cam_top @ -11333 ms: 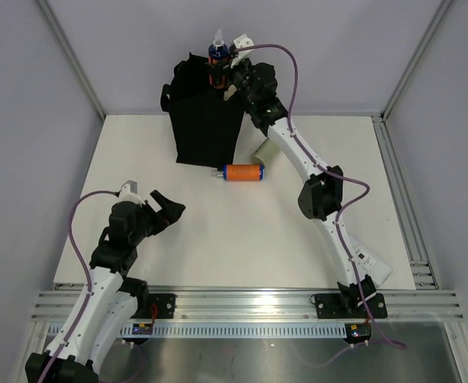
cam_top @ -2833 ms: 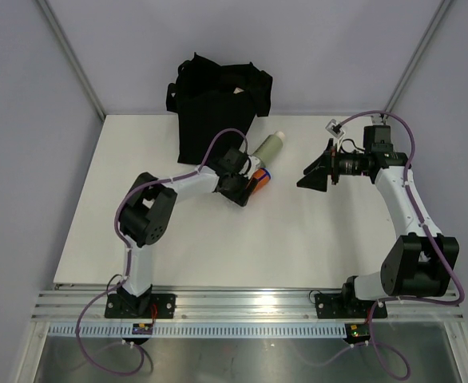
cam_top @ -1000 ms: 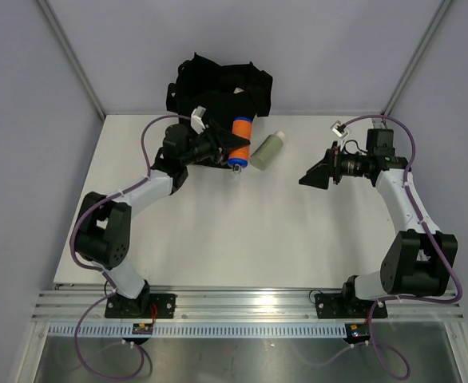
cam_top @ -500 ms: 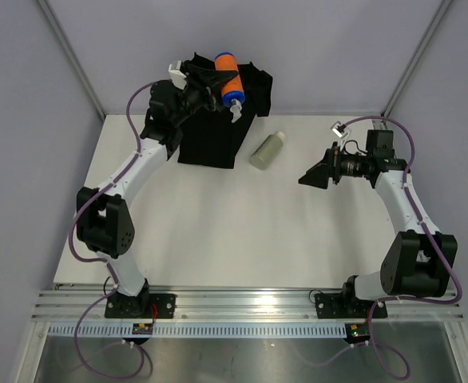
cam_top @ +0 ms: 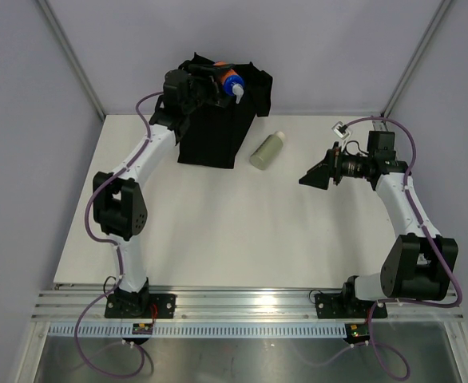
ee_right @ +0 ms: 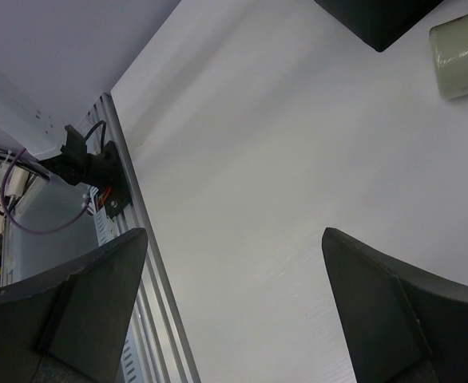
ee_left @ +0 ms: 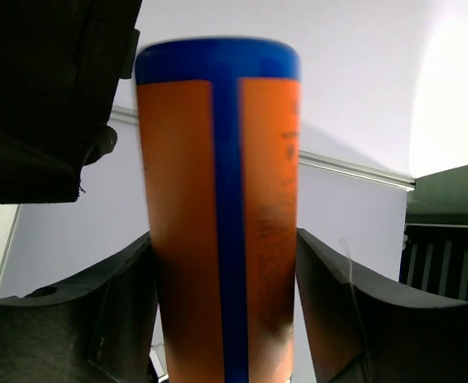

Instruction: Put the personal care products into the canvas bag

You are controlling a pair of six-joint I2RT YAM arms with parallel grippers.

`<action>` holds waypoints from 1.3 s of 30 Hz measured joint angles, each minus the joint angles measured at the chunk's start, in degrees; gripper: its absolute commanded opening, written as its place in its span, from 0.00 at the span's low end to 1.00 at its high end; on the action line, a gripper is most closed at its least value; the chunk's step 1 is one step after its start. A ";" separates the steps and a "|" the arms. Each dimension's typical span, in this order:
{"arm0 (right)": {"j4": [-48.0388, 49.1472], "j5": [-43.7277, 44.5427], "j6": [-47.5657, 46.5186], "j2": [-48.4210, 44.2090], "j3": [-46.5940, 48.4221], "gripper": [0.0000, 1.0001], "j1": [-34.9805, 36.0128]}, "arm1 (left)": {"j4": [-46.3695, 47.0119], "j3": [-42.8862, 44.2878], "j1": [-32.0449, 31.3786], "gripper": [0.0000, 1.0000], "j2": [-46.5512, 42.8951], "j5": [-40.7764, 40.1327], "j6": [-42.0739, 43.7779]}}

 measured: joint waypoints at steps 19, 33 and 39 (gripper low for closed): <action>0.26 0.00 0.20 0.00 0.00 0.99 -0.55 | 4.66 3.17 1.33 0.79 0.83 -0.92 -1.46; -0.22 6.67 5.64 2.89 2.23 1.00 -0.28 | 9.77 -0.46 2.27 0.99 -1.25 2.12 4.59; 2.86 22.08 22.18 15.78 12.59 1.00 5.57 | 15.74 -15.21 4.87 0.99 -12.11 12.22 18.16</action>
